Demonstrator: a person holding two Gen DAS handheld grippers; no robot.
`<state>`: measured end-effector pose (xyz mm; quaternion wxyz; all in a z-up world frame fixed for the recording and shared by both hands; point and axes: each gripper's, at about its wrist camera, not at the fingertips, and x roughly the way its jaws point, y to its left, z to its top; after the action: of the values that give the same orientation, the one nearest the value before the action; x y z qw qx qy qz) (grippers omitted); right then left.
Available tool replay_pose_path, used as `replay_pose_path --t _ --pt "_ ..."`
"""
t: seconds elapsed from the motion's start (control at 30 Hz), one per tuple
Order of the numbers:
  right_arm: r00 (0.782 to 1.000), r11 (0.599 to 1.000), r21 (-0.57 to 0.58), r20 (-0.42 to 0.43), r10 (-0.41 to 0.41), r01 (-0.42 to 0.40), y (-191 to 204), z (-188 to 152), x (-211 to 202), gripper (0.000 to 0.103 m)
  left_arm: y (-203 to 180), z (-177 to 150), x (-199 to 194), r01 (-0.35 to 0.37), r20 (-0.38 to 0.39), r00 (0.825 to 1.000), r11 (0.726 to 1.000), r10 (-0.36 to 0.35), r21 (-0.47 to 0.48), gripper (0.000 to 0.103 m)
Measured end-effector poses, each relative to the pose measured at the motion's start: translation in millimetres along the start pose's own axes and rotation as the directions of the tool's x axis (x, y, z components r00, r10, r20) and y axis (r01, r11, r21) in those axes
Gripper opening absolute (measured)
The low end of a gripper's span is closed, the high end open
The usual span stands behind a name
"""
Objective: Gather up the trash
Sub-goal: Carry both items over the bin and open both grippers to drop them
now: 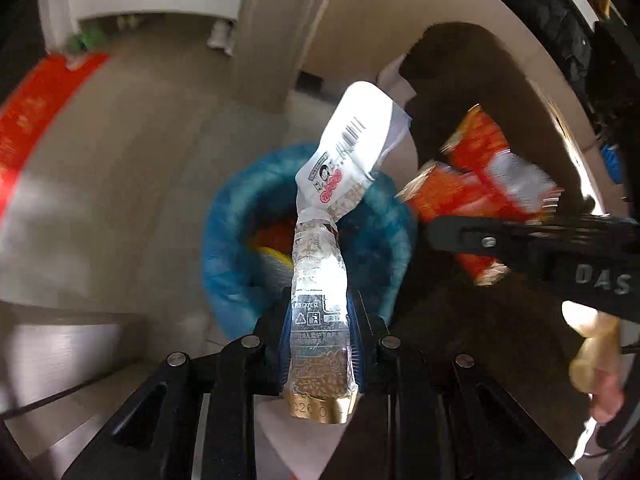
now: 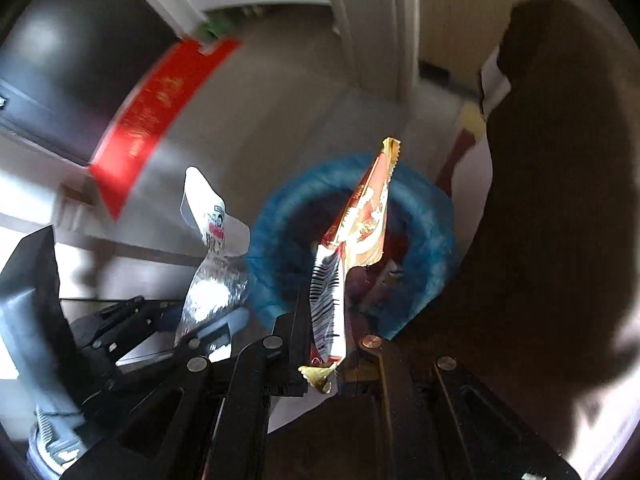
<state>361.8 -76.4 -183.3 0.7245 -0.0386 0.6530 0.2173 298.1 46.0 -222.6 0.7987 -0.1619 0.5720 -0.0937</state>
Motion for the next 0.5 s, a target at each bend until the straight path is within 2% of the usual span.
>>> replay_pose_path --t 0.07,0.13,0.2,0.27,0.33,0.47,0.5 --pt "0.999 1.000 0.010 -0.038 -0.008 0.008 -0.8 4.6 13.5 0.018 5.4 5.6 10.1 0.001 -0.018 1.000 1.000 -0.001 -0.005 0.037" --pt "0.999 1.000 0.027 -0.050 -0.001 0.002 -4.6 10.0 21.1 0.038 2.6 9.0 18.5 -0.004 -0.034 0.999 1.000 0.004 -0.012 0.052" --pt "0.998 0.998 0.063 -0.054 0.013 -0.010 -8.2 10.3 25.6 0.045 0.7 11.2 26.7 -0.023 -0.054 0.998 1.000 0.022 -0.018 0.055" --pt "0.999 0.996 0.092 -0.049 0.021 -0.016 -8.5 9.7 25.9 0.045 2.9 14.2 32.4 -0.045 -0.076 0.996 0.999 0.043 -0.025 0.055" --pt "0.999 0.994 0.113 -0.035 0.015 -0.011 -11.7 9.1 24.2 0.045 3.8 15.3 31.2 -0.037 -0.068 0.997 0.999 0.035 -0.033 0.055" --pt "1.000 0.993 0.117 0.017 -0.003 0.001 -12.9 -0.7 8.4 0.045 0.7 13.8 17.2 0.013 -0.010 1.000 0.999 -0.014 -0.042 0.056" --pt "0.999 0.994 0.111 0.031 -0.014 0.010 -9.5 1.8 7.1 0.045 -2.4 16.5 14.6 0.004 0.001 1.000 1.000 -0.004 -0.030 0.056"
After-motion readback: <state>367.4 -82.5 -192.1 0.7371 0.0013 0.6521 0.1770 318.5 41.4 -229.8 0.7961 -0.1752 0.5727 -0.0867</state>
